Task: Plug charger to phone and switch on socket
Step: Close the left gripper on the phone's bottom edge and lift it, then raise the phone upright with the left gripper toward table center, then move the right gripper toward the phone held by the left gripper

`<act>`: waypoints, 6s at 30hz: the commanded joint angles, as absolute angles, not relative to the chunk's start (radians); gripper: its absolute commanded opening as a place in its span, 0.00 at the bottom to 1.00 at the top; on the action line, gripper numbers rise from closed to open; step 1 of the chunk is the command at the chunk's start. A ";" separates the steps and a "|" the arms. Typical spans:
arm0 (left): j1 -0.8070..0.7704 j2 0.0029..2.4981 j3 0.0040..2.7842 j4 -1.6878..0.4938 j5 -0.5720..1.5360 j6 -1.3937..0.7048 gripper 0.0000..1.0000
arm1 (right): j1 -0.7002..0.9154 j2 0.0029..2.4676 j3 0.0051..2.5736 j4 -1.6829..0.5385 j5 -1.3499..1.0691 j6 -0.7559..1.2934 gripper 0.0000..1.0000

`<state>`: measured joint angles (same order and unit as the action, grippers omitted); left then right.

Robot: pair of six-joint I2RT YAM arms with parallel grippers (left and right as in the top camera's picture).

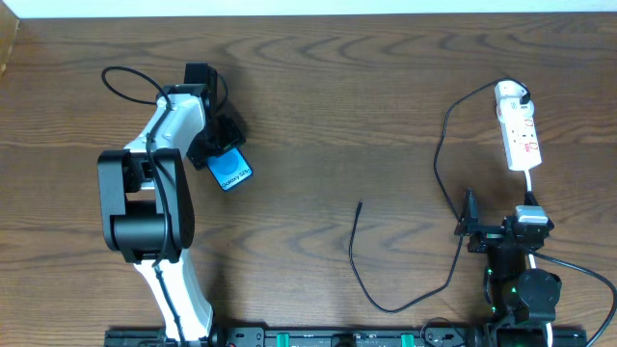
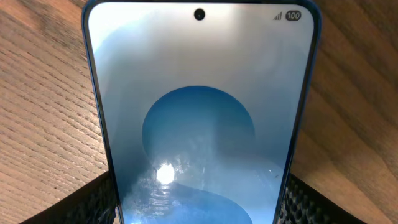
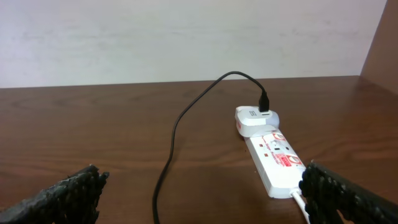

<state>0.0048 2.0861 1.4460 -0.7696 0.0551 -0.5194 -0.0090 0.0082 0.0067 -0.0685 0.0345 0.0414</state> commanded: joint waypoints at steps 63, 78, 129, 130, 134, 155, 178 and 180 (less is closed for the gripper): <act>0.004 1.901 1.435 -0.791 1.452 -1.077 0.07 | -0.012 0.005 0.006 -0.072 0.042 0.048 0.99; 0.004 1.901 1.435 -0.791 1.452 -1.124 0.07 | -0.012 0.005 0.006 -0.072 0.042 0.048 0.99; 0.004 1.901 1.435 -0.790 1.391 -1.092 0.07 | -0.012 0.005 0.006 -0.072 0.042 0.048 0.99; 0.004 1.901 1.435 -0.790 1.370 -1.078 0.08 | -0.012 0.005 0.006 -0.071 0.042 0.048 0.99; 0.004 1.901 1.435 -0.790 1.257 -1.022 0.08 | -0.012 0.005 0.006 -0.072 0.042 0.048 0.99; 0.004 1.901 1.435 -0.442 1.008 -0.989 0.07 | -0.012 0.005 0.006 -0.072 0.042 0.048 0.99; 0.004 1.901 1.435 -0.083 1.008 -1.132 0.08 | -0.012 0.005 0.006 0.091 0.102 0.047 0.99; 0.004 1.901 1.435 -0.080 1.008 -1.132 0.07 | -0.014 0.005 0.006 0.183 0.156 0.047 0.99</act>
<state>0.0044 1.9369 1.4292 -0.0952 0.9886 -1.1263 -0.0090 0.0101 0.0063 0.1028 0.0658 0.0414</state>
